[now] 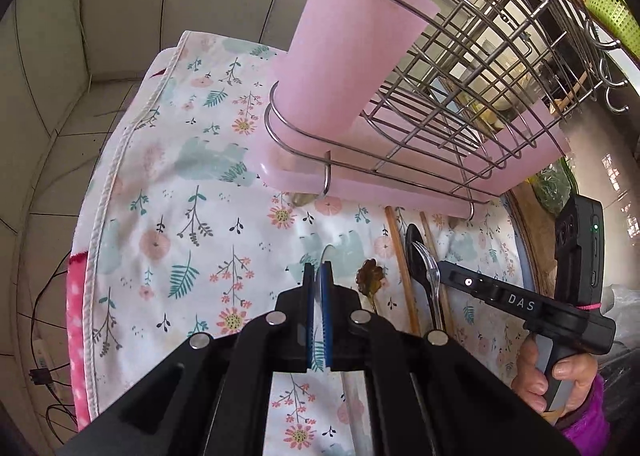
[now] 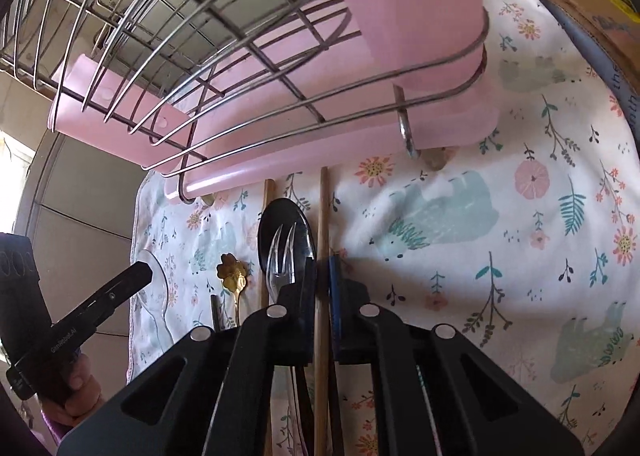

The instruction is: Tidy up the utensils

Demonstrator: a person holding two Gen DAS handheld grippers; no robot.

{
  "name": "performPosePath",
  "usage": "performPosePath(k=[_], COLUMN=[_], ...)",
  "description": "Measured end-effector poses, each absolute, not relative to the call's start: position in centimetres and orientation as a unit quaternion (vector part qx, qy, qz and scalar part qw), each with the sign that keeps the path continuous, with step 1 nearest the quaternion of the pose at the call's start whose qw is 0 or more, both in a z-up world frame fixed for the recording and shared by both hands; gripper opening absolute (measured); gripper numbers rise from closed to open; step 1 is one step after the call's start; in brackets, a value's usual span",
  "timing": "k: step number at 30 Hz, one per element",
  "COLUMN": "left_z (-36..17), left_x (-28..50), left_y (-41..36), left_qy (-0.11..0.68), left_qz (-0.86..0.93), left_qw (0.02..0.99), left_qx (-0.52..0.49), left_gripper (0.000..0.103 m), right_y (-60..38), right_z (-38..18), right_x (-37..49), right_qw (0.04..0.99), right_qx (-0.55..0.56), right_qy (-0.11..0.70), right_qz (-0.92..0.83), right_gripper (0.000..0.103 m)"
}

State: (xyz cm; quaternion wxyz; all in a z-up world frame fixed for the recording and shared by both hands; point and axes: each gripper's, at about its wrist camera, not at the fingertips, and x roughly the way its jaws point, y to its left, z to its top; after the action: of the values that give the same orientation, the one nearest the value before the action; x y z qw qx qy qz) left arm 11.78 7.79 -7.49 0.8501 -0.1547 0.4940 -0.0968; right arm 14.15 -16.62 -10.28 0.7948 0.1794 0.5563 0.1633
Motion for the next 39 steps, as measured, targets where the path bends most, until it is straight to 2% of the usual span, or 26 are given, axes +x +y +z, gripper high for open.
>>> performPosePath(k=[7, 16, 18, 20, 22, 25, 27, 28, 29, 30, 34, 39], left_z=[-8.1, -10.3, -10.6, -10.9, -11.0, -11.2, -11.2, -11.1, -11.0, -10.8, -9.2, -5.2], left_x=[12.3, 13.9, 14.2, 14.4, 14.5, 14.6, 14.7, 14.6, 14.4, 14.3, 13.1, 10.8], left_y=[7.6, 7.3, 7.3, 7.3, 7.2, 7.2, 7.0, 6.9, 6.8, 6.8, 6.8, 6.7], left_qy=[0.509, 0.554, 0.563, 0.569, 0.572, 0.574, 0.572, 0.569, 0.565, 0.561, 0.534, 0.465], left_qz=[-0.084, -0.077, -0.08, -0.08, -0.082, -0.082, -0.082, -0.083, -0.083, -0.083, -0.081, -0.083], left_qw=[0.847, 0.822, 0.815, 0.81, 0.809, 0.807, 0.809, 0.811, 0.814, 0.817, 0.835, 0.877], left_qx=[-0.129, -0.11, -0.113, -0.116, -0.113, -0.11, -0.107, -0.105, -0.103, -0.102, -0.103, -0.093], left_gripper=[0.003, 0.003, 0.003, 0.003, 0.004, 0.004, 0.004, 0.003, 0.003, 0.003, 0.003, 0.002], right_y=[-20.0, -20.6, -20.3, -19.9, -19.7, -19.1, -19.4, -19.1, -19.0, -19.1, -20.3, -21.4], right_z=[-9.0, -9.9, -10.0, -9.9, -9.9, -9.8, -9.6, -9.6, -9.7, -9.7, -9.5, -6.6], right_x=[12.3, 12.4, 12.9, 13.4, 13.8, 14.3, 14.4, 14.3, 14.2, 14.1, 13.0, 10.5], right_qw=[0.804, 0.789, 0.786, 0.781, 0.777, 0.774, 0.777, 0.78, 0.784, 0.789, 0.798, 0.839], right_qx=[0.178, 0.134, 0.128, 0.121, 0.119, 0.111, 0.106, 0.104, 0.102, 0.098, 0.135, 0.146], right_qy=[0.554, 0.591, 0.595, 0.601, 0.606, 0.611, 0.607, 0.604, 0.6, 0.595, 0.573, 0.502], right_qz=[0.127, 0.106, 0.109, 0.118, 0.124, 0.125, 0.126, 0.126, 0.121, 0.116, 0.126, 0.148], right_gripper=[0.007, 0.007, 0.01, 0.02, 0.025, 0.026, 0.026, 0.022, 0.009, 0.006, 0.006, 0.006])
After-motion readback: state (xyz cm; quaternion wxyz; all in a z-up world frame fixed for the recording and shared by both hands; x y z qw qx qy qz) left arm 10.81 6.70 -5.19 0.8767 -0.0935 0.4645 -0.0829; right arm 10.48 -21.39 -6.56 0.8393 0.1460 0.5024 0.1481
